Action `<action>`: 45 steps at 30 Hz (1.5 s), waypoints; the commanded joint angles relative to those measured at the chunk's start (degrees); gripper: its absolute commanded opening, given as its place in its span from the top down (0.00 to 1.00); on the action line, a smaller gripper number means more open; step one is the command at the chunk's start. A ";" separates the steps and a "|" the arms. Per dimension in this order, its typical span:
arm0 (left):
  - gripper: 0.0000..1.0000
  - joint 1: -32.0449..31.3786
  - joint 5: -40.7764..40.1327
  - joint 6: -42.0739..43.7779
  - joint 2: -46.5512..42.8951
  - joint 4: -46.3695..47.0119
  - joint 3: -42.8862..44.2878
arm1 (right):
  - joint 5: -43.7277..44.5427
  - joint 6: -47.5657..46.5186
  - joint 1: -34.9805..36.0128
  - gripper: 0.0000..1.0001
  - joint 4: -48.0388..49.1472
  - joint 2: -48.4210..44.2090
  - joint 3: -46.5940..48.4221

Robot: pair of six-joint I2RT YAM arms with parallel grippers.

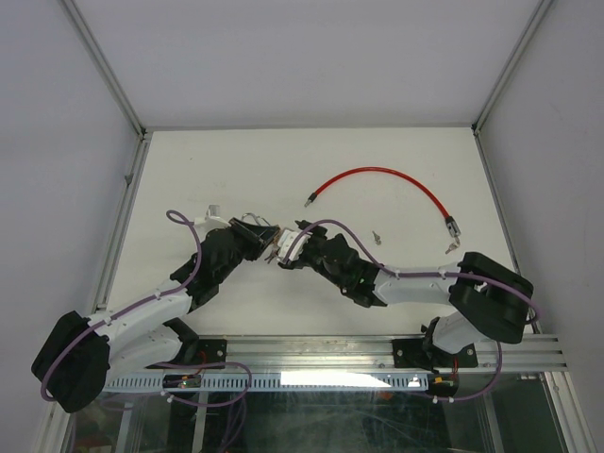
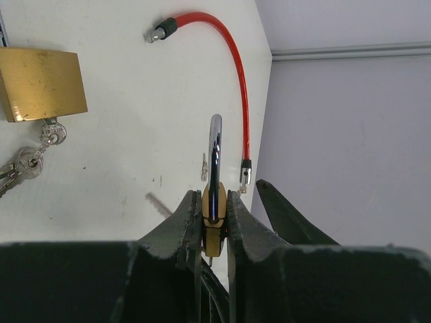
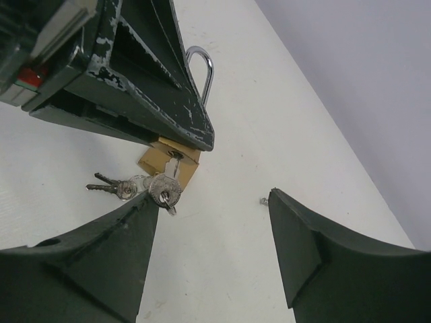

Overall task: Unlock with the key
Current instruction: Unlock the lock.

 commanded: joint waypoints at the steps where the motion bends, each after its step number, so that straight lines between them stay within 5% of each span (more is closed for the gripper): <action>1: 1.00 0.51 2.89 -0.72 -0.02 3.03 3.08 | 0.97 -0.27 0.43 0.31 5.01 0.85 3.05; 9: 1.00 0.53 6.58 -2.47 1.03 4.61 2.69 | 0.97 -0.27 0.57 0.31 8.42 2.72 3.20; 11: 1.00 0.58 7.99 -3.50 2.10 5.33 2.44 | -0.06 -2.46 0.68 0.91 9.89 3.42 3.34; 13: 1.00 0.51 9.18 -4.22 2.62 6.00 2.14 | 0.88 -3.00 0.70 1.00 10.82 4.28 3.54; 20: 1.00 0.51 10.47 -3.14 1.71 9.55 0.51 | 0.64 0.82 0.22 1.00 9.09 3.16 3.43; 26: 1.00 0.51 11.53 -0.53 0.08 17.36 -3.14 | -11.80 17.42 -3.99 1.00 2.74 -2.57 3.29; 31: 1.00 0.51 13.44 3.90 -1.35 22.45 -4.73 | -11.80 17.42 -8.22 1.00 -0.27 -5.50 3.57; 33: 1.00 0.59 13.75 6.17 -2.20 23.40 -4.88 | -23.34 30.41 -8.91 1.00 -2.34 -5.67 4.73; 41: 1.00 0.52 8.44 8.44 -4.98 19.00 -4.77 | -22.19 29.10 -8.81 1.00 -4.58 -5.85 5.15; 43: 1.00 0.59 7.42 9.73 -4.76 18.03 -4.25 | -21.83 29.27 -8.79 0.91 -4.70 -6.27 4.43; 45: 1.00 0.72 6.73 11.80 -4.36 17.23 -3.84 | -21.59 29.84 -8.86 0.69 -5.34 -7.10 3.28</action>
